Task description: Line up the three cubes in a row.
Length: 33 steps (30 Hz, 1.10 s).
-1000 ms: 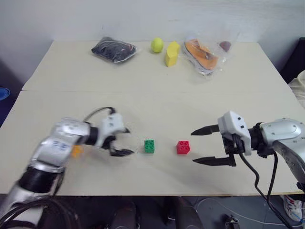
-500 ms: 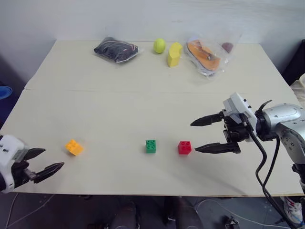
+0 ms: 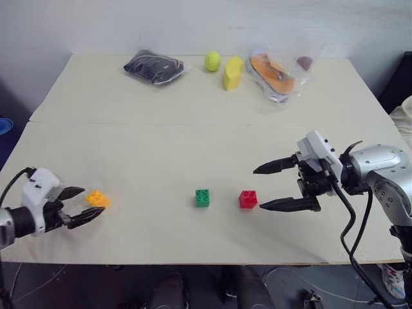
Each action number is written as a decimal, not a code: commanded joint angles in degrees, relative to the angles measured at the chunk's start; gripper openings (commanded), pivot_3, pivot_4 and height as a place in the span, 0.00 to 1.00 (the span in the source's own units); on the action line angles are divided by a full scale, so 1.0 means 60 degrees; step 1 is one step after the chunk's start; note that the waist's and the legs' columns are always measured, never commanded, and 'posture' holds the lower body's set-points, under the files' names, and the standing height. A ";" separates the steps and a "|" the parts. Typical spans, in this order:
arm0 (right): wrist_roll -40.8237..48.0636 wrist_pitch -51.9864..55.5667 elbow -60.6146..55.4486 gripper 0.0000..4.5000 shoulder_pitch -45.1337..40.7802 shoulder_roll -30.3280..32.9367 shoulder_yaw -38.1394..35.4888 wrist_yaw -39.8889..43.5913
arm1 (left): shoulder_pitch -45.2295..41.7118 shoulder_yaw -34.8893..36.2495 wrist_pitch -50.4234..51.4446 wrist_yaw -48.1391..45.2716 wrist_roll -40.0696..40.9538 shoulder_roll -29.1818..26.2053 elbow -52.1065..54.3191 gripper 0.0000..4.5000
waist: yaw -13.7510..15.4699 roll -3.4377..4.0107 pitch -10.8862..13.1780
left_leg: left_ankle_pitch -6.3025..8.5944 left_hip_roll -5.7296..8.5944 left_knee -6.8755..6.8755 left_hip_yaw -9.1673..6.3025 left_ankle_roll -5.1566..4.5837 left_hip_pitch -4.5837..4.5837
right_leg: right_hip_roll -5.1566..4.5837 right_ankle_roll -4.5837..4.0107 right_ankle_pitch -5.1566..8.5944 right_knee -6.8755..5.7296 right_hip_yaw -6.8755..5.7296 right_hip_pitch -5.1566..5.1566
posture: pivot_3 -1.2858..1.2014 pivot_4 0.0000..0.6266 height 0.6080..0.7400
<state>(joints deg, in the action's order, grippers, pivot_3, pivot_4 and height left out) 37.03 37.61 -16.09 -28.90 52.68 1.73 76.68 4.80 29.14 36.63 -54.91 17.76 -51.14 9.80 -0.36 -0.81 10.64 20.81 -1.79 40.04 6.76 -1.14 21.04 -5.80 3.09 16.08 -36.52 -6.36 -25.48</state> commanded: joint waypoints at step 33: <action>0.0123 -0.0418 -0.1476 1.00 0.2281 0.0667 -0.1605 -0.0899 | -0.5802 -0.6457 -0.4898 -0.4451 -0.1386 -0.0083 -0.2574 0.34 | 0.0085 -0.0007 -0.0004 | -0.0010 0.0005 0.0009 0.0040 -0.0004 0.0000 | 0.0048 0.0005 -0.0002 -0.0049 0.0010 -0.0001 | 0.52 0.24 1.00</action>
<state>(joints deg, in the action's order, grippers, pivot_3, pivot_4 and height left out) 36.92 35.23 -22.32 -15.62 55.98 -5.70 72.12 -28.55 -7.76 9.88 -80.31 11.35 -52.04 -4.12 0.15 -0.85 10.62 20.74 -1.75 40.13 7.01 -1.16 21.05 -5.43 3.12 16.06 -36.82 -6.33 -25.49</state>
